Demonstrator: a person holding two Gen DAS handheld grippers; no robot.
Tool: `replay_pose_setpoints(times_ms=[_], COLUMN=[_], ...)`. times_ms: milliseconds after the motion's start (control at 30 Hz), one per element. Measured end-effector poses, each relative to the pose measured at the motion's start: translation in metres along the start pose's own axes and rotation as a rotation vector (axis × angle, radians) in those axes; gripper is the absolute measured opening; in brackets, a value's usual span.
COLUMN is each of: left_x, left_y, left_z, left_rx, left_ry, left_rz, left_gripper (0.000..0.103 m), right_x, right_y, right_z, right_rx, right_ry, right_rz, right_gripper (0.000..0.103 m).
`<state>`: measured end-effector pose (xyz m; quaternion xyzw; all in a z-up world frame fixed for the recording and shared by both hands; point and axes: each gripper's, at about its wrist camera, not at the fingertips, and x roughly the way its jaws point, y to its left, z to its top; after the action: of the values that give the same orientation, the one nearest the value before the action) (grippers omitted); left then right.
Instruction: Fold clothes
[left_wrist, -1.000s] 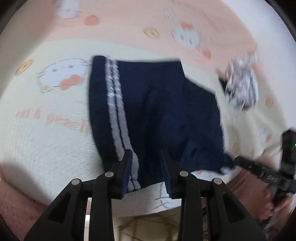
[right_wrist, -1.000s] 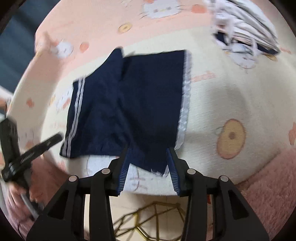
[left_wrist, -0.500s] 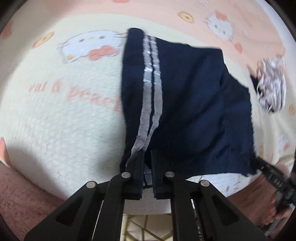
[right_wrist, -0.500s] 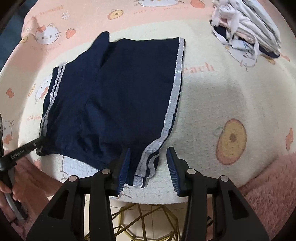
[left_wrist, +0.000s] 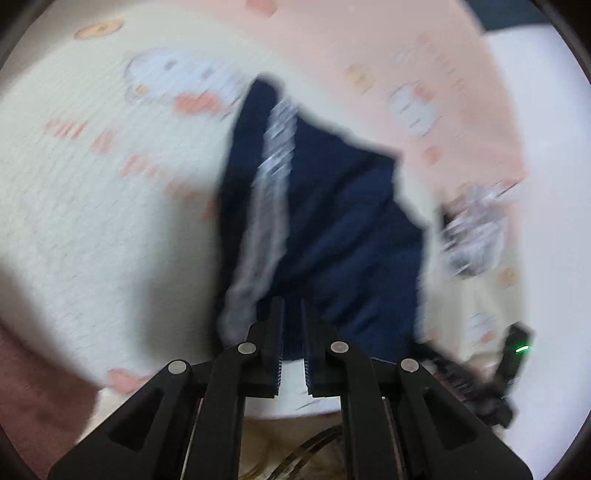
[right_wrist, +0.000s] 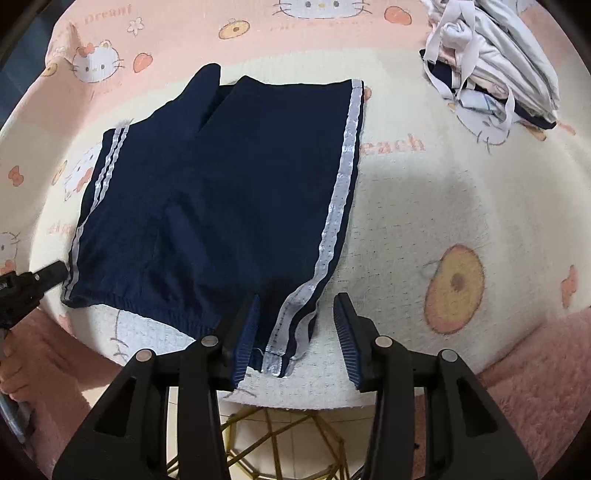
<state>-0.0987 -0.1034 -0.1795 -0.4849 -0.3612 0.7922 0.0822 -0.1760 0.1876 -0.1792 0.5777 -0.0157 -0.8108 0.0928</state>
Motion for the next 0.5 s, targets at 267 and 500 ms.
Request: replay_pose_setpoints(times_ms=[267, 500], left_x=[0.044, 0.008], left_y=[-0.008, 0.008], left_z=[-0.008, -0.011], left_rx=[0.125, 0.007], left_ry=[0.134, 0.069], left_rz=[0.250, 0.290], left_gripper=[0.010, 0.008], right_x=[0.012, 0.019], right_y=[0.006, 0.002], right_z=[0.017, 0.013], right_rx=[-0.011, 0.009], right_ry=[0.027, 0.082], right_rz=[0.027, -0.052], right_gripper=[0.042, 0.043])
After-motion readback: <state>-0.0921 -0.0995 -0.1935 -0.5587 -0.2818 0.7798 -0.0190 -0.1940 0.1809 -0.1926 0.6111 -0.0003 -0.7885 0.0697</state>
